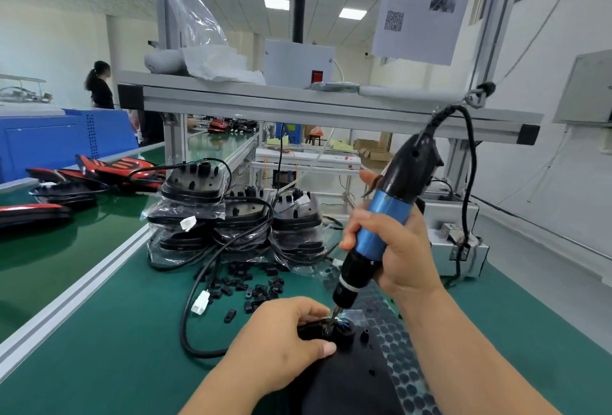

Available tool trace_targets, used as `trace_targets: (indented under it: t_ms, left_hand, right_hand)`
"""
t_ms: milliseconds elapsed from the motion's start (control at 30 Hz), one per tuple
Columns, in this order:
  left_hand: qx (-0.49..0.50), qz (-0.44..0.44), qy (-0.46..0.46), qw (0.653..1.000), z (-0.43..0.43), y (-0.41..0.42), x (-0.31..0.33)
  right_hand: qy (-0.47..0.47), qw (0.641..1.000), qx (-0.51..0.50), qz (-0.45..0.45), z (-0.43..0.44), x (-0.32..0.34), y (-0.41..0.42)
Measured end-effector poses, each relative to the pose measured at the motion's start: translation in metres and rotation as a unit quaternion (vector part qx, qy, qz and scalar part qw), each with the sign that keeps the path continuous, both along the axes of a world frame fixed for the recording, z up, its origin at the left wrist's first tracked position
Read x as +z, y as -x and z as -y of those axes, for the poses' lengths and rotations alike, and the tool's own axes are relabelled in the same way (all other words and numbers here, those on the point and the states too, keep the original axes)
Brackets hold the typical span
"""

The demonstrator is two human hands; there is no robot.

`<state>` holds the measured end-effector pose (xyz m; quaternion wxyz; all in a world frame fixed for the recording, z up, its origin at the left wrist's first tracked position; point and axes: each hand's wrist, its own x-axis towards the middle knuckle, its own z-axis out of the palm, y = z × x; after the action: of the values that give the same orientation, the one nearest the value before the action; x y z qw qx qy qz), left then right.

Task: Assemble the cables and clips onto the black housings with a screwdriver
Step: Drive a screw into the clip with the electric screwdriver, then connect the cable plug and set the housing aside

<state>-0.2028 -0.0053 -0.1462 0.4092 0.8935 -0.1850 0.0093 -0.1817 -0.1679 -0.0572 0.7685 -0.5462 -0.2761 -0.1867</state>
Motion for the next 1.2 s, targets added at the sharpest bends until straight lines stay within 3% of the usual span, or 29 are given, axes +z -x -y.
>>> trace_targets:
  t_ms: [100, 300, 433, 600, 700, 967, 1200]
  left_hand:
    - [-0.007, 0.007, -0.007, 1.0, 0.006, -0.003, 0.0]
    - [-0.002, -0.005, -0.003, 1.0, 0.008, -0.005, -0.002]
    - [-0.011, -0.008, -0.002, 1.0, 0.001, -0.006, 0.0]
    - [-0.036, -0.051, -0.006, 0.998, -0.015, -0.017, 0.008]
    - [-0.006, -0.031, -0.005, 0.999, -0.006, -0.017, 0.004]
    - [0.008, -0.033, 0.075, 0.997, 0.001, -0.019, -0.005]
    - [0.019, -0.016, 0.039, 0.999, 0.004, -0.014, 0.005]
  right_hand:
    - [-0.031, 0.999, -0.012, -0.014, 0.009, -0.003, -0.001]
    - [0.016, 0.999, 0.026, 0.018, 0.02, 0.042, -0.002]
    - [0.019, 0.996, -0.024, -0.078, 0.053, 0.056, -0.004]
    - [0.008, 0.974, -0.106, -0.201, 0.111, 0.025, -0.007]
    - [-0.023, 0.962, -0.117, -0.246, 0.137, -0.002, -0.01]
    - [-0.045, 0.943, -0.138, -0.299, 0.164, -0.036, -0.016]
    - [-0.056, 0.934, -0.157, -0.317, 0.171, -0.054, -0.025]
